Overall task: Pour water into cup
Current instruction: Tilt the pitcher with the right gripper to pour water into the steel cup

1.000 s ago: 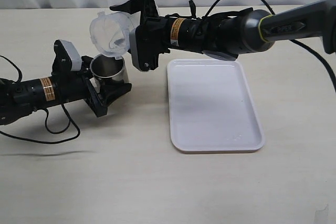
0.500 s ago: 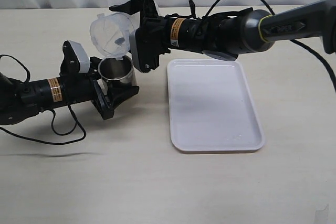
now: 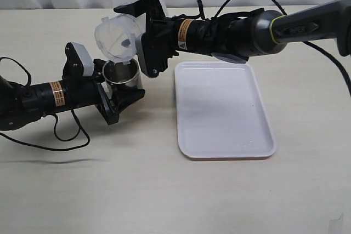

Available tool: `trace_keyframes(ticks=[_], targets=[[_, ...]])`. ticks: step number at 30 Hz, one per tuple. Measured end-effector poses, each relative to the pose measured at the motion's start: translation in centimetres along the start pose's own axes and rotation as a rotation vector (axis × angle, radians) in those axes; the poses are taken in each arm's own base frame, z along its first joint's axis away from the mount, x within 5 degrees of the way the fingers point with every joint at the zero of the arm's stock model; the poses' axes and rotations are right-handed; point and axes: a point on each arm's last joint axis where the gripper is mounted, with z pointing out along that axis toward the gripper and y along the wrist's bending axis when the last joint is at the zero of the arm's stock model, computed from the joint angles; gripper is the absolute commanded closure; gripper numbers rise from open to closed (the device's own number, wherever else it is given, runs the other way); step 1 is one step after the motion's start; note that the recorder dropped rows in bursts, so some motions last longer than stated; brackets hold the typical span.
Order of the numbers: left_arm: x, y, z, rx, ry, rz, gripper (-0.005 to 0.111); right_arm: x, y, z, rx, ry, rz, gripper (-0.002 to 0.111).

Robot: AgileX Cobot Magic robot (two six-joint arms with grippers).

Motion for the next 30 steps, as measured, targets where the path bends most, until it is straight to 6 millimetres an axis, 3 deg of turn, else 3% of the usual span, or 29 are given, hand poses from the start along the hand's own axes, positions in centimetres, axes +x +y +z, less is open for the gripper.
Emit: trace_keyframes(ticks=[30], targets=[[0.2, 0.53, -0.43, -0.021, 0.008, -0.001, 0.107, 0.34, 0.13, -0.01, -0.016, 0.036, -0.09, 0.104]])
